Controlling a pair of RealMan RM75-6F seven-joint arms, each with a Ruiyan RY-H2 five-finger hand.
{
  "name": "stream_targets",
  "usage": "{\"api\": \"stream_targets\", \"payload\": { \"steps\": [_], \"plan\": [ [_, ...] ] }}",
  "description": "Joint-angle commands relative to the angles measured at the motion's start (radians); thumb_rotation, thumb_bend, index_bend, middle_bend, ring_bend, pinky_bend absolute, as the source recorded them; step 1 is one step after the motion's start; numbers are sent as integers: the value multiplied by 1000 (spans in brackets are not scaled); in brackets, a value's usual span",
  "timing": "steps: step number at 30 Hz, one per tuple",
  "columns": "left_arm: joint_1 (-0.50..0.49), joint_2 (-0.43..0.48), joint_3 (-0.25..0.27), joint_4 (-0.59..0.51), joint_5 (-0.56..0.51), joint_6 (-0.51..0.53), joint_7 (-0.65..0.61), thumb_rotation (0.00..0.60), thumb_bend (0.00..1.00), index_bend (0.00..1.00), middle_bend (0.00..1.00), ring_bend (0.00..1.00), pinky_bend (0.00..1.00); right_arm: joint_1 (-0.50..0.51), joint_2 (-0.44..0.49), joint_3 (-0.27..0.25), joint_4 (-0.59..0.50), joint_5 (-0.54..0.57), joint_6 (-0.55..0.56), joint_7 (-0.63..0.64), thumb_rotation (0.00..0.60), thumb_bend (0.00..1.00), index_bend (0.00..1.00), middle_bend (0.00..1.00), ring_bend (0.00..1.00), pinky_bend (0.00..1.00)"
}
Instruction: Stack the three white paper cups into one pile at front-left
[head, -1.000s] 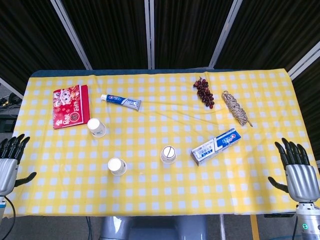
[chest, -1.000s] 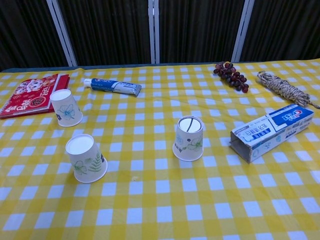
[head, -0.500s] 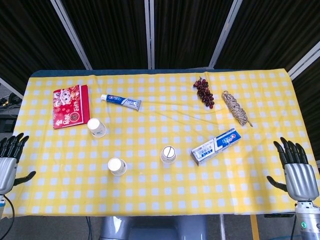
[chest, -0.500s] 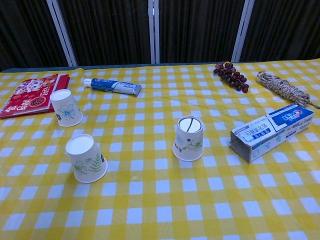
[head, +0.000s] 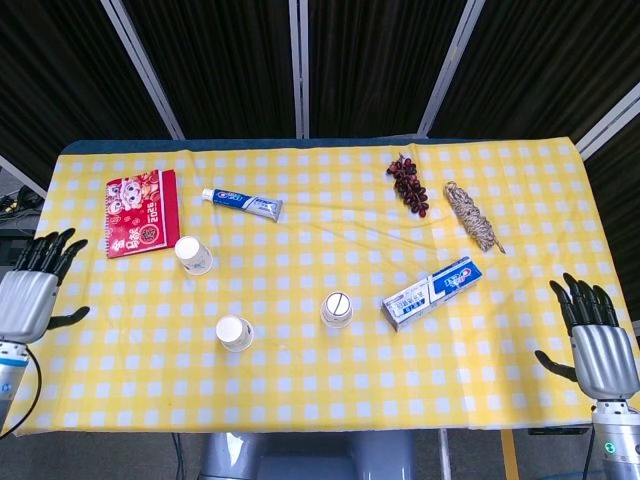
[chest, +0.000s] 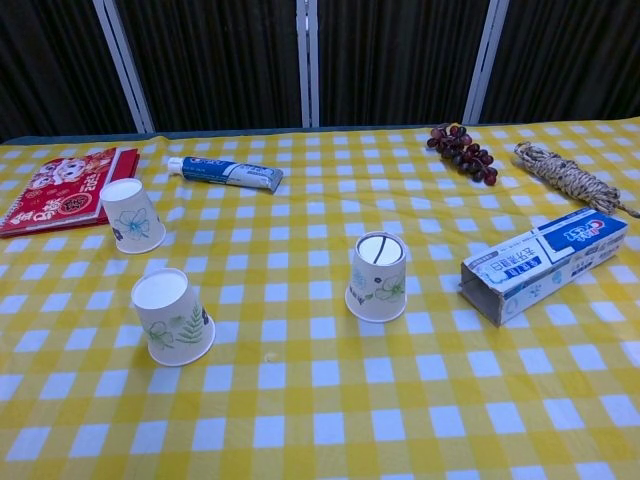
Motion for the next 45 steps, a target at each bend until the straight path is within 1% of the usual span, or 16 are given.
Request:
{"api": "stream_targets", "payload": {
  "steps": [1, 5, 9, 11, 17, 20, 23, 28, 32, 40, 44, 45],
  "plan": [
    [-89, 22, -42, 15, -31, -106, 31, 600, 86, 204, 0, 29, 107, -1, 2, 1, -1, 0, 2, 6, 600, 8, 58, 0, 0, 0],
    [-161, 5, -64, 32, -77, -200, 74, 600, 89, 232, 0, 42, 116, -3, 8, 5, 2, 7, 5, 25, 600, 8, 62, 0, 0, 0],
    [-224, -18, -73, 54, -132, -294, 120, 600, 90, 211, 0, 42, 117, -5, 13, 10, 6, 16, 5, 47, 600, 8, 67, 0, 0, 0],
    [-249, -30, -75, 67, -156, -327, 144, 600, 92, 191, 0, 34, 113, -5, 15, 11, 7, 18, 4, 54, 600, 8, 68, 0, 0, 0],
    [-339, -68, -72, 107, -250, -472, 214, 600, 108, 168, 0, 9, 109, -4, 17, 15, 14, 25, 0, 73, 600, 8, 71, 0, 0, 0],
    [-381, -98, -65, 133, -299, -515, 270, 600, 111, 167, 0, 8, 109, -5, 17, 17, 18, 32, -3, 85, 600, 8, 72, 0, 0, 0],
    [-410, -129, -59, 159, -342, -534, 316, 600, 112, 180, 0, 8, 109, -4, 19, 20, 24, 40, -8, 96, 600, 8, 73, 0, 0, 0],
    [-459, -188, -53, 217, -415, -553, 378, 600, 113, 227, 0, 8, 109, -4, 21, 25, 31, 48, -9, 111, 600, 8, 75, 0, 0, 0],
    [-483, -218, -51, 246, -456, -564, 400, 600, 112, 231, 0, 8, 109, -4, 21, 29, 37, 56, -11, 118, 600, 7, 75, 0, 0, 0],
    [-524, -295, -27, 336, -524, -574, 432, 600, 113, 238, 0, 7, 109, -2, 19, 35, 51, 75, -24, 134, 600, 8, 76, 0, 0, 0],
    [-536, -328, -27, 373, -528, -571, 412, 600, 187, 244, 0, 1, 108, -1, 18, 35, 54, 78, -29, 137, 600, 8, 76, 0, 0, 0],
    [-538, -336, -26, 382, -524, -569, 404, 600, 187, 248, 0, 1, 108, 0, 17, 35, 55, 79, -31, 137, 600, 8, 76, 0, 0, 0]
  ]
}}
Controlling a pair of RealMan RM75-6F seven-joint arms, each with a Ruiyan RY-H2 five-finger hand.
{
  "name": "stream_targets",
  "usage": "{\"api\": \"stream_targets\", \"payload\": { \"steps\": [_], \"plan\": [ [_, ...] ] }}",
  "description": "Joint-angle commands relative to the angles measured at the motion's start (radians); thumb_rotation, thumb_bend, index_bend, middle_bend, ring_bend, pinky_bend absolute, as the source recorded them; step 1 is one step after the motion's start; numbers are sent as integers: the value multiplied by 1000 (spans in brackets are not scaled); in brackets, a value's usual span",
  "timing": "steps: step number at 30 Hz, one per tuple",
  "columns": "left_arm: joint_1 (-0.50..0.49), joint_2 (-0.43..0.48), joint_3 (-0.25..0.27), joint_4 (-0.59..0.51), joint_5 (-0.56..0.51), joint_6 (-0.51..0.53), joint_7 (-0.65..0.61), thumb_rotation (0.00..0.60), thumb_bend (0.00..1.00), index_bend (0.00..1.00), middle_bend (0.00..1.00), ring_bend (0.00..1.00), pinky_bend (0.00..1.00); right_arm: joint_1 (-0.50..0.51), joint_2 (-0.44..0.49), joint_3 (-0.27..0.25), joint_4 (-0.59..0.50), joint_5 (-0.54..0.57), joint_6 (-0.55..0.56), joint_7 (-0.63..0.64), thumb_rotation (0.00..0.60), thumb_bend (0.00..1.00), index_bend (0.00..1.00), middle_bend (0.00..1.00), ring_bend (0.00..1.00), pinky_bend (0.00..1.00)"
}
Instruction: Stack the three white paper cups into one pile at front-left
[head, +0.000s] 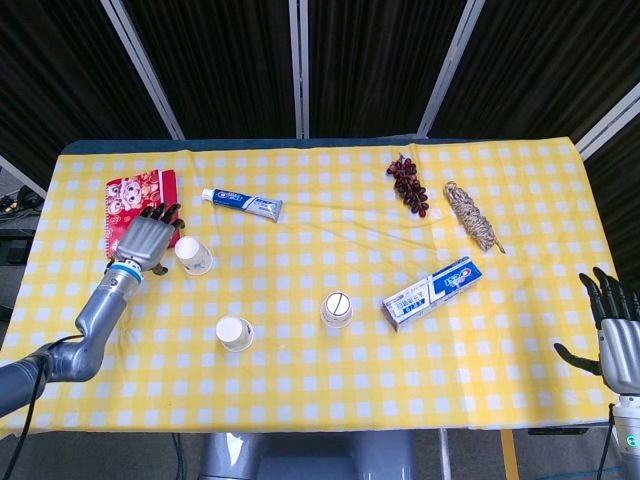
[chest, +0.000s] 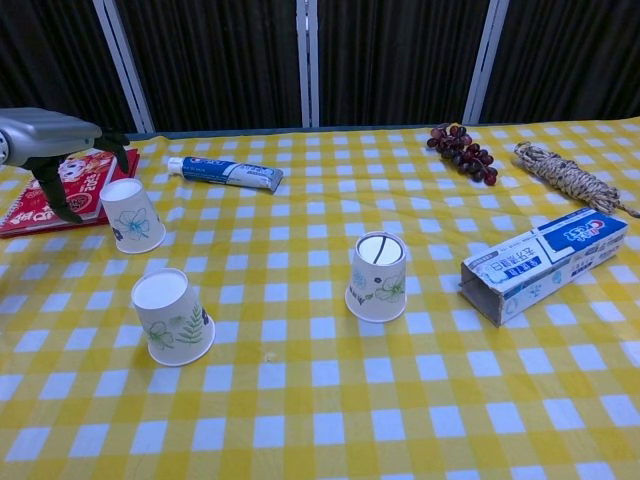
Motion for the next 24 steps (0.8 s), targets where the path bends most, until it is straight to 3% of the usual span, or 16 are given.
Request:
{"api": "stream_targets", "payload": {
  "steps": [1, 6, 18, 24],
  "plan": [
    [-11, -27, 4, 29, 9, 2, -24, 600, 187, 256, 0, 1, 108, 1, -1, 0, 3, 2, -4, 0, 600, 8, 76, 0, 0, 0],
    [-24, -56, 12, 59, 35, 12, -40, 600, 257, 291, 0, 1, 108, 4, -4, -2, 7, 5, -11, -3, 600, 8, 76, 0, 0, 0],
    [-33, -90, 24, 84, 65, 30, -69, 600, 268, 371, 0, 1, 109, 3, -3, -5, 7, -2, -10, 4, 600, 8, 76, 0, 0, 0],
    [-17, -53, 20, 32, 94, 66, -107, 600, 268, 385, 0, 1, 109, 2, -4, -6, 5, -8, -4, -1, 600, 9, 76, 0, 0, 0]
  ]
}}
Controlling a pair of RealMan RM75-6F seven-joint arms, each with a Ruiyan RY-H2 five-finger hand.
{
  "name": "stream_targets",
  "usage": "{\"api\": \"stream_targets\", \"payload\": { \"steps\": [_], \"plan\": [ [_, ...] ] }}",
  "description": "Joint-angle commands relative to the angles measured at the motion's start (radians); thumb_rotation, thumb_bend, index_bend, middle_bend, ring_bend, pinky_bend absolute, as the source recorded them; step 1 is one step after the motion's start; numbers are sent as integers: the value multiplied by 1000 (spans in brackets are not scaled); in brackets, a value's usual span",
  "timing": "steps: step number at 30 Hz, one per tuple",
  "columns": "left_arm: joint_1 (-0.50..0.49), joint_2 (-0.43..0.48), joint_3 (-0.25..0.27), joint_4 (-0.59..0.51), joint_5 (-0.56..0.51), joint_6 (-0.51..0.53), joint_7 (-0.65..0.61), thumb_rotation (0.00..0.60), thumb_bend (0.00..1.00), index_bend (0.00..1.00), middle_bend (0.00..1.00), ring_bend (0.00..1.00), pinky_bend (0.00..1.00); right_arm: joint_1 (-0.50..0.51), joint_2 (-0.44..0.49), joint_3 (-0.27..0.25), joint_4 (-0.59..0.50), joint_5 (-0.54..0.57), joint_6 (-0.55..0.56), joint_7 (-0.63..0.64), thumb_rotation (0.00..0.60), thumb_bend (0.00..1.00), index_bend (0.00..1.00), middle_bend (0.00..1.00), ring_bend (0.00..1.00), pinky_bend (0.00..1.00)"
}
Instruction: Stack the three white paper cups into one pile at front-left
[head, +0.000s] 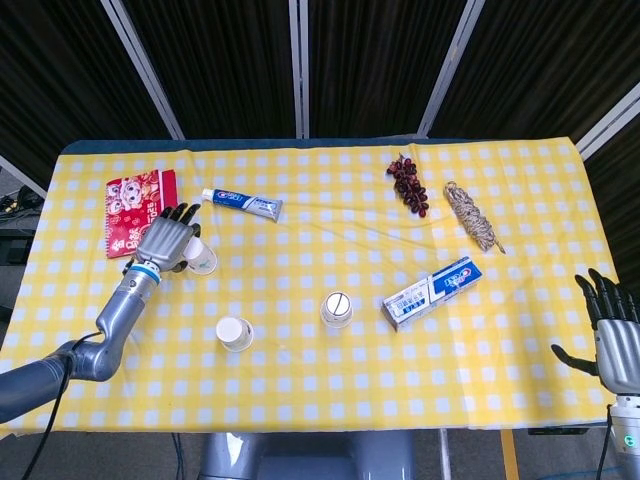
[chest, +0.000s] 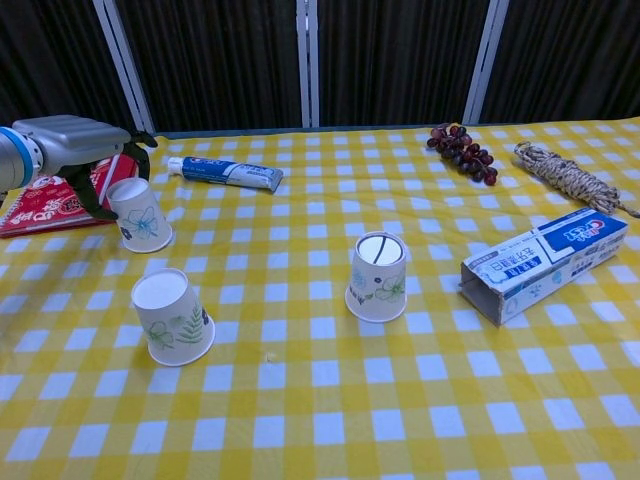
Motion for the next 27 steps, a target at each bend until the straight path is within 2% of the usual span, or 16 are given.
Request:
{"api": "stream_targets", "payload": {
  "steps": [1, 6, 12, 20, 27],
  "plan": [
    [12, 35, -3, -44, 29, 27, -29, 600, 268, 385, 0, 1, 109, 0, -1, -1, -1, -2, 2, -3, 600, 9, 76, 0, 0, 0],
    [30, 102, -11, -141, 85, 77, -77, 600, 268, 385, 0, 1, 109, 0, -2, -1, -3, -3, 2, -7, 600, 9, 76, 0, 0, 0],
    [57, 193, -17, -308, 176, 149, -138, 600, 268, 383, 0, 1, 109, -1, -3, -1, -5, -3, 4, -11, 600, 9, 76, 0, 0, 0],
    [96, 303, 20, -525, 312, 203, -190, 600, 268, 380, 0, 1, 108, -5, 3, 0, -13, -6, 14, -8, 600, 9, 76, 0, 0, 0],
    [122, 355, 69, -607, 416, 223, -215, 600, 268, 373, 0, 0, 108, -7, 3, -2, -18, -15, 22, -11, 600, 9, 76, 0, 0, 0]
  ]
}}
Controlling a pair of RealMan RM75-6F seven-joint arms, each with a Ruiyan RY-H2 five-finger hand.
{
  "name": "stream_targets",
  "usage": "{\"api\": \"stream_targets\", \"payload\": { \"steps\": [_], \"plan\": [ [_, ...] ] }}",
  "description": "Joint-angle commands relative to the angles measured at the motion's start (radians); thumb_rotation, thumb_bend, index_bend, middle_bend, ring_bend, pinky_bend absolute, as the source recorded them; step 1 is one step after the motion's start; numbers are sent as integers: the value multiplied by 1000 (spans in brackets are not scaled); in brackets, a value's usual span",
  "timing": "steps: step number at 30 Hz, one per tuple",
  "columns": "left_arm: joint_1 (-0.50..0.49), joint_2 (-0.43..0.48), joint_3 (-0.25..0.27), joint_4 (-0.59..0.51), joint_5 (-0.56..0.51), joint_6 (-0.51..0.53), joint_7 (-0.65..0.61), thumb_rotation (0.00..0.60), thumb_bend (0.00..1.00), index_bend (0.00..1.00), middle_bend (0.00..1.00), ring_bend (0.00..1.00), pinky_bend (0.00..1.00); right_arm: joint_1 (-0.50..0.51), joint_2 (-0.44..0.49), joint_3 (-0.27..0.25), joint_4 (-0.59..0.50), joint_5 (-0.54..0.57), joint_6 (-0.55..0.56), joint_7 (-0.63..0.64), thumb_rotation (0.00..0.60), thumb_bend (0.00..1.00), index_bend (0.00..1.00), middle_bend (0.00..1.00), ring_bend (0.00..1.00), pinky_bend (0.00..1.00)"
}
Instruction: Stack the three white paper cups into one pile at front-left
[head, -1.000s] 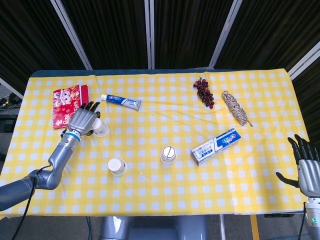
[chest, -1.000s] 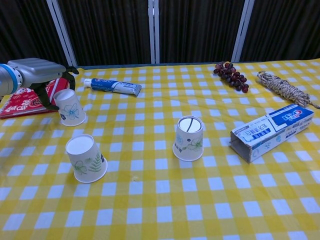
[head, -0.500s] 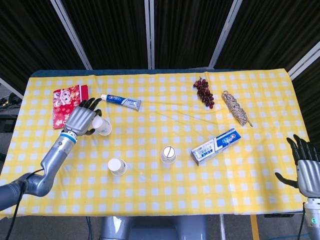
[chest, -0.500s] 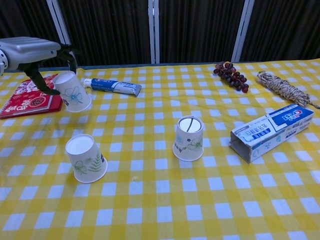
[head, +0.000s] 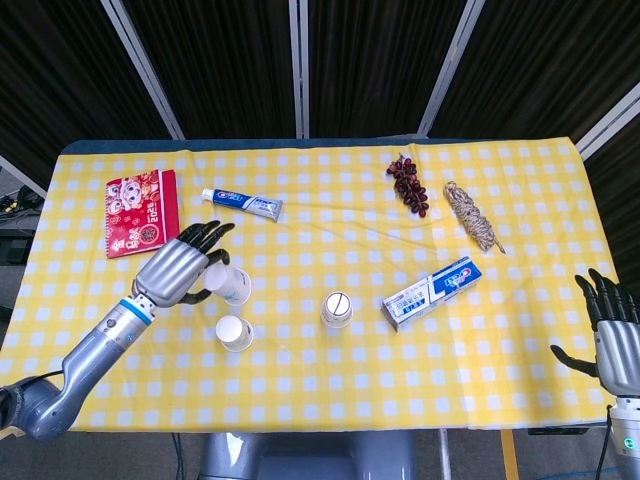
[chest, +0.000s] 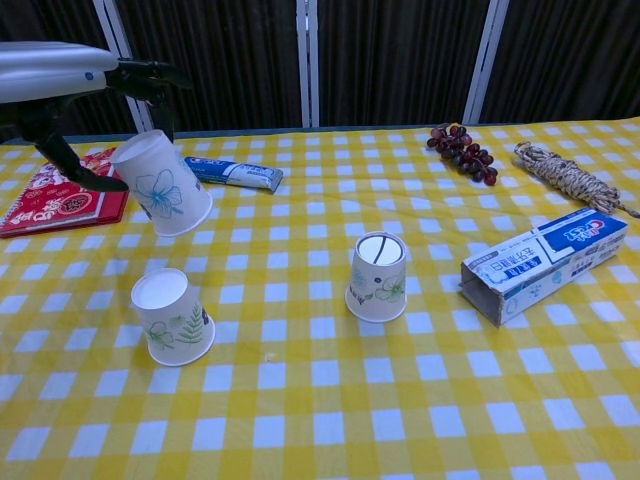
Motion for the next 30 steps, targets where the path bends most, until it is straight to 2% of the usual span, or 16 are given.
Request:
{"api": "stream_targets", "payload": {
  "steps": [1, 14, 30],
  "plan": [
    [18, 31, 33, -39, 53, 13, -8, 600, 268, 373, 0, 0, 108, -1, 0, -2, -3, -4, 4, -4, 600, 9, 76, 0, 0, 0],
    [38, 33, 84, -60, 130, 9, -4, 600, 268, 370, 0, 0, 107, -2, -3, -4, -7, -9, 7, -15, 600, 8, 76, 0, 0, 0],
    [40, 46, 86, -65, 122, -10, 1, 600, 268, 366, 0, 0, 87, -5, 1, -2, -12, -5, 10, -13, 600, 9, 76, 0, 0, 0]
  ]
}}
